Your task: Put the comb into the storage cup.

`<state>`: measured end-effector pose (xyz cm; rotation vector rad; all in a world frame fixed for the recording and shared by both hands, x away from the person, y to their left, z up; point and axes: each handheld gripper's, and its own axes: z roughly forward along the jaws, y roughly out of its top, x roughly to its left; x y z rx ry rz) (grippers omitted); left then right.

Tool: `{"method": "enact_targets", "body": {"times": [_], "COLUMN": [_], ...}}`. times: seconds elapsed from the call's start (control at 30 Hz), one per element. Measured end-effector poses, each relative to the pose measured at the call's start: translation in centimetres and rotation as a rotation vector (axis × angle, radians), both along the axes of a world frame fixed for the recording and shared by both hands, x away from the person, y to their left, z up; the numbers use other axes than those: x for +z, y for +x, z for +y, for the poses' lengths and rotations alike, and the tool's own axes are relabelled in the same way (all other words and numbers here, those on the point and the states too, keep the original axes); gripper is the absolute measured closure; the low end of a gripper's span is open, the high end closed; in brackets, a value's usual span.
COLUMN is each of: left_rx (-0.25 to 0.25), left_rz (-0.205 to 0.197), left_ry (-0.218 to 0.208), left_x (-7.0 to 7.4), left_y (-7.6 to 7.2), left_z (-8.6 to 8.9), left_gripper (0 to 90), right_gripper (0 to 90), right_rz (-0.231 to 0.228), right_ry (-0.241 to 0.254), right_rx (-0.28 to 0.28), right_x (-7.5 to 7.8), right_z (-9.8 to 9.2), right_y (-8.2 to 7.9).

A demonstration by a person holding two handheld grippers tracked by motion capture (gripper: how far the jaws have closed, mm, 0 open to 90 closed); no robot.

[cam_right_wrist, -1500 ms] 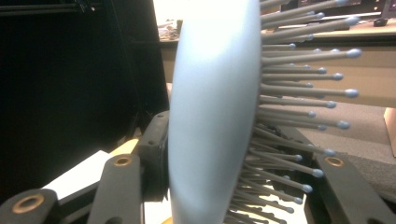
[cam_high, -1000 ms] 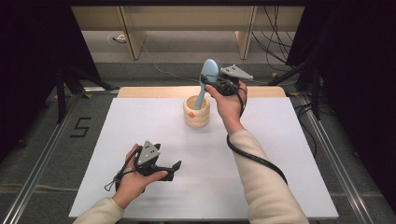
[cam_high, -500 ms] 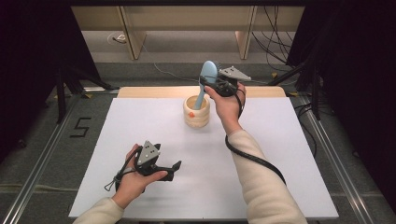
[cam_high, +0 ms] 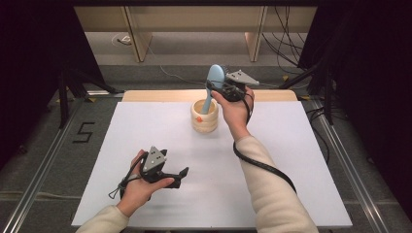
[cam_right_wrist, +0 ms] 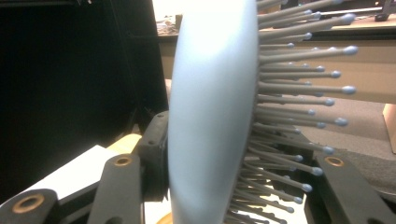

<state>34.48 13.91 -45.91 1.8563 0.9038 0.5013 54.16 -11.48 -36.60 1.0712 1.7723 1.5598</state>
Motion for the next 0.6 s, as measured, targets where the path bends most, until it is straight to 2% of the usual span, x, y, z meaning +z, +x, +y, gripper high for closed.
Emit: {"method": "enact_targets", "body": {"times": [0.6], "left_rx": [-0.001], "left_rz": [0.000], "left_ry": [-0.001], "left_x": [0.01], "left_y": [-0.02], "left_z": [-0.01], "left_gripper": [1.9], "right_gripper": [49.5], "right_rz": [0.005], "right_ry": [-0.001], "right_rx": [-0.005], "right_x": [-0.42], "right_z": [0.08], "right_y": [0.18]}}
